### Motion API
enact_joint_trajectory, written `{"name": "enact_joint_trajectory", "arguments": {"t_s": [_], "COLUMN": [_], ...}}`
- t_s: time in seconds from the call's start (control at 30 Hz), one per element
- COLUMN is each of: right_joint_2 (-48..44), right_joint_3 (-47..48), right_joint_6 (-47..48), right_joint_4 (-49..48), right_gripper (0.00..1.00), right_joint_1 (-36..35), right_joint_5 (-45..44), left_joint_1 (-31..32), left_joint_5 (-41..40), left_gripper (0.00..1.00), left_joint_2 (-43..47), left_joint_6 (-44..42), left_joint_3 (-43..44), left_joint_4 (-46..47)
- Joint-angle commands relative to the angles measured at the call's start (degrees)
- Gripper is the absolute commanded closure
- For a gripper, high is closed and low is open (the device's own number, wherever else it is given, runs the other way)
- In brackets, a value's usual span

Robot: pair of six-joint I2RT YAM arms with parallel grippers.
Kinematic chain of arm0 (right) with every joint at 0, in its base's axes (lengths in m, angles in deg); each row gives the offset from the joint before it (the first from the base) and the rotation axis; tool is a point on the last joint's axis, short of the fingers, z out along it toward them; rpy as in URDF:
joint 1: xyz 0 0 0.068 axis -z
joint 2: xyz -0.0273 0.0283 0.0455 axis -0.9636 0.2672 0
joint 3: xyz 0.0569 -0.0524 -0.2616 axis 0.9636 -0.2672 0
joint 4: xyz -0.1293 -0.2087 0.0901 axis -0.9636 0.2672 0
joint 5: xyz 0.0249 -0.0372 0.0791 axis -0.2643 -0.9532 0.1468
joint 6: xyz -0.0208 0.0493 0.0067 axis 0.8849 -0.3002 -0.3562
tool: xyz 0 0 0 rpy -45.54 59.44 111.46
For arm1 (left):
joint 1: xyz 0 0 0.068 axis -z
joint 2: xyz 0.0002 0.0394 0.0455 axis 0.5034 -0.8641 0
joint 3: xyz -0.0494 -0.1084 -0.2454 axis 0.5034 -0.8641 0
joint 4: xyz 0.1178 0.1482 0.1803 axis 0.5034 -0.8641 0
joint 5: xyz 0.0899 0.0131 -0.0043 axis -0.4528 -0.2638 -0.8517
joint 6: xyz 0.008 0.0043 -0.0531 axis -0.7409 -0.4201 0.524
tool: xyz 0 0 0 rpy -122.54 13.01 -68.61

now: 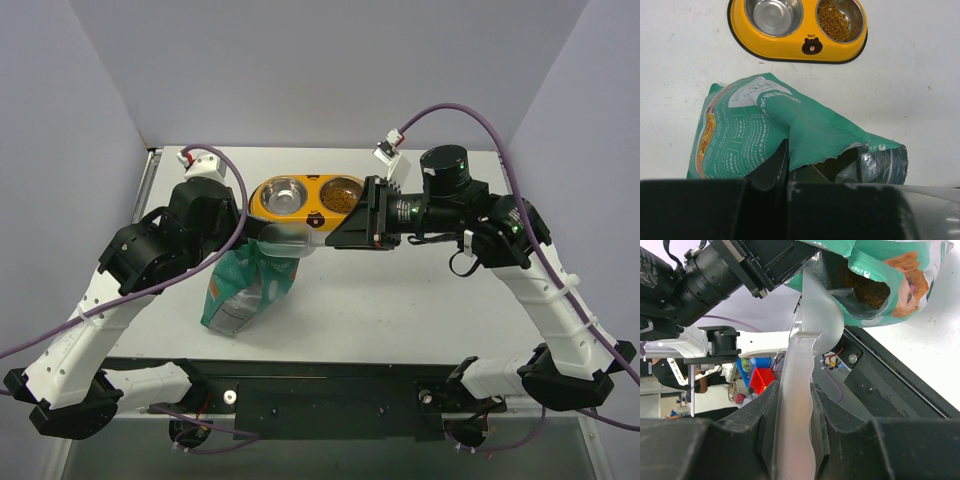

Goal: Serve the pet food

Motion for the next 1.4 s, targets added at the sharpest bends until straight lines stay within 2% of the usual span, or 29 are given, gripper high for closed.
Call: {"name": "enact_joint_trajectory", "arguments": {"t_s": [0.0,0.27,0.5,0.73,0.93,1.1,1.23,1.37], "right_joint_2": [-0.4,-0.4,4.4,13.0,18.8,23.6,25.7,27.0], "right_joint_3": [2.8,2.9,-0.3,7.0,11.3,11.4,7.0,2.0], "right_joint_6": [0.3,0.0,2.2,2.9,9.2,17.6,23.7,26.4], "right_joint_4": [0.7,1.5,1.3,6.8,15.7,22.4,22.0,15.1], "right_gripper": [1.00,1.00,1.00,1.00,1.00,1.00,1.00,1.00], "right_joint_1": [1.1,1.8,-1.1,-3.2,-4.3,-5.2,-5.2,-5.5], "right_joint_5": [1.8,1.9,-3.5,-12.9,-17.0,-22.4,-25.4,-22.3], "left_joint_1": [0.4,0.4,0.4,0.4,0.6,0.9,0.8,1.2], "left_joint_5": [0.8,1.2,4.0,8.2,12.4,13.5,15.1,15.9], "left_gripper": [1.00,1.00,1.00,1.00,1.00,1.00,1.00,1.00], "left_joint_2": [1.7,1.2,0.7,0.7,0.1,0.1,-1.1,-2.6], "left_joint_6": [1.3,0.8,1.5,4.9,8.3,9.9,10.8,12.7], "left_joint_3": [1.7,1.9,2.0,-1.1,-4.0,-6.2,-6.8,-8.1], "left_joint_4": [11.6,12.0,13.7,17.9,21.4,23.4,23.3,23.5]}}
